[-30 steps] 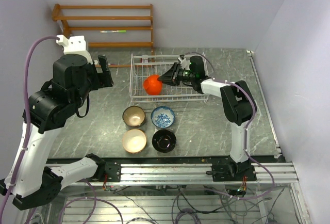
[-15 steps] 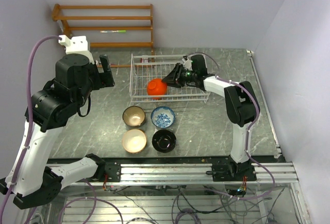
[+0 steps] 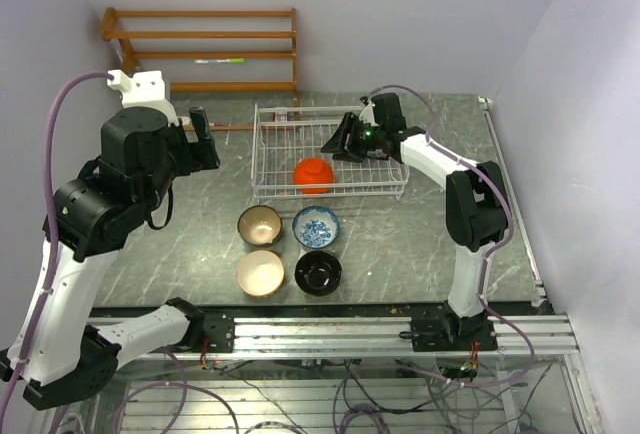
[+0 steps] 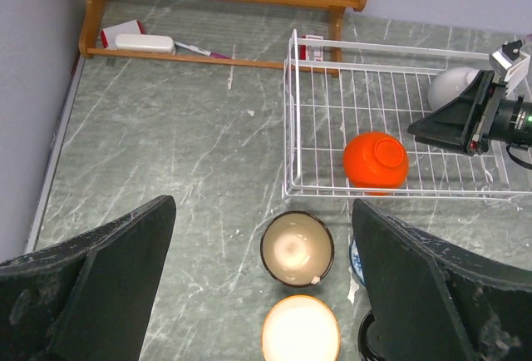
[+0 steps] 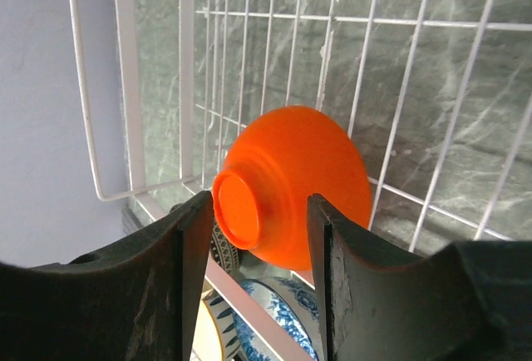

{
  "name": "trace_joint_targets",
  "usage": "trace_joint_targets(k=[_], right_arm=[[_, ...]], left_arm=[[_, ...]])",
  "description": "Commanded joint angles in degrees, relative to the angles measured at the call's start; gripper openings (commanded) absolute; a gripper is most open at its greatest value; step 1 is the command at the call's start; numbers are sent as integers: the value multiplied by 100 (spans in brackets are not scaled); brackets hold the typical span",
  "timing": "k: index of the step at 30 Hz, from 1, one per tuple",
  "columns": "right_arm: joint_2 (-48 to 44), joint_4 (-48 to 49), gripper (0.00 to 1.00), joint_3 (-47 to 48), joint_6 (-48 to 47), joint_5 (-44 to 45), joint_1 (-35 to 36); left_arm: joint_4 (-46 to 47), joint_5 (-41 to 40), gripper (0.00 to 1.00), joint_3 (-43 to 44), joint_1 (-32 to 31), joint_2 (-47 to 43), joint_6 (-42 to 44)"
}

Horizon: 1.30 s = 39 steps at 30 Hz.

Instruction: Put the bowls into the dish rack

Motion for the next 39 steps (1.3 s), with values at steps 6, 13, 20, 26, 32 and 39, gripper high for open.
trace_joint_targets(k=[6, 13, 20, 26, 32, 39], right_arm=[[-28, -2450, 49, 1645, -1627, 1420, 368], [870, -4217, 58, 3474, -2658, 2990, 1472], [1031, -4180, 64, 3445, -2684, 3386, 1814], [1210, -4247, 65, 3431, -2957, 4186, 2040], [1126, -4147, 65, 3056, -2887, 4833, 2060], [622, -4062, 64, 2194, -2675, 5432, 1949]], left_arm=[[103, 51, 99, 66, -33, -32, -19], [101, 98, 99, 52, -33, -33, 4], [41, 95, 99, 89, -33, -53, 21], [-36, 40, 99, 82, -31, -99, -3], [-47, 19, 99, 38, -31, -135, -14], [-27, 1, 99, -31, -33, -165, -41]])
